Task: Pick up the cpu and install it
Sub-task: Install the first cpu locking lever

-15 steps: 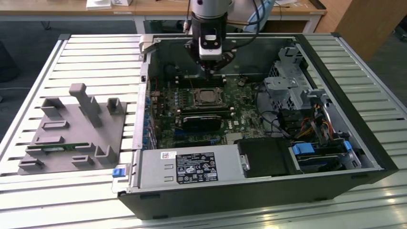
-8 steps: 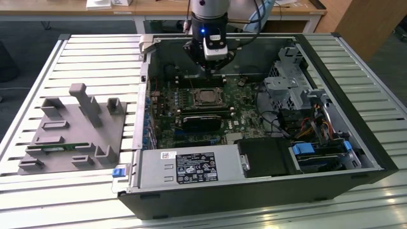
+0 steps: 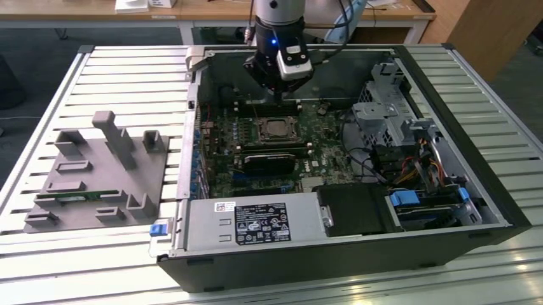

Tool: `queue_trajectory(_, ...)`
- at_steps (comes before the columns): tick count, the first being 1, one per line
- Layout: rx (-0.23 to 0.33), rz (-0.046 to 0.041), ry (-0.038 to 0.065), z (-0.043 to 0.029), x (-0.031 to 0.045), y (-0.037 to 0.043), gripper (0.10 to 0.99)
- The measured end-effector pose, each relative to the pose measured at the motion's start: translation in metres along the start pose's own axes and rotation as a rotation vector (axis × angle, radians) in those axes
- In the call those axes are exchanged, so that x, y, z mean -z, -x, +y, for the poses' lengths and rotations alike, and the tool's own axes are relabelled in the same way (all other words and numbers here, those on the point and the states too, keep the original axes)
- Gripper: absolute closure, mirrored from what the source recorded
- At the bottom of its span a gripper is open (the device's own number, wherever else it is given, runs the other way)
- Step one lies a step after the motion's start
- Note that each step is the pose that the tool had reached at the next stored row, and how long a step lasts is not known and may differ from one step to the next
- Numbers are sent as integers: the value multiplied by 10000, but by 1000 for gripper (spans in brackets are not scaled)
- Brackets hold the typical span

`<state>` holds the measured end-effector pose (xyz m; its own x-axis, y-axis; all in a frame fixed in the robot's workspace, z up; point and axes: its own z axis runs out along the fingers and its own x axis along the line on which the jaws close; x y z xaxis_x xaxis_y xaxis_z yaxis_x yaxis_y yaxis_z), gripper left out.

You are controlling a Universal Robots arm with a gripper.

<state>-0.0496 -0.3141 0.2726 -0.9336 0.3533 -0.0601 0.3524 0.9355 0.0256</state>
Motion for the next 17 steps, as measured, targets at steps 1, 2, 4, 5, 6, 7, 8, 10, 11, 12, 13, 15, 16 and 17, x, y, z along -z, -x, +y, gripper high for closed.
queue_trajectory(1, 164, 4, 10, 0, 0, 0, 980)
queue_trajectory(2, 341, 9, 21, 0, 0, 0, 980)
queue_trajectory(4, 716, 18, 44, 0, -1, 0, 980)
queue_trajectory(5, 894, 23, 54, 0, -1, 0, 980)
queue_trajectory(6, 1074, 27, 65, 0, -1, 0, 980)
queue_trajectory(7, 1254, 32, 75, 0, -1, 0, 980)
queue_trajectory(8, 1432, 37, 87, 0, -1, 0, 980)
queue_trajectory(10, 2277, 58, 138, 0, -2, 0, 980)
queue_trajectory(11, 2454, 63, 148, 0, -2, 0, 980)
queue_trajectory(12, 2635, 67, 159, 0, -3, 0, 980)
queue_trajectory(13, 2814, 72, 170, 0, -3, 0, 980)
queue_trajectory(15, 3191, 82, 192, 0, -3, 0, 980)
queue_trajectory(16, 3368, 87, 204, 0, -4, 0, 980)
queue_trajectory(17, 3550, 91, 214, 0, -4, 0, 980)
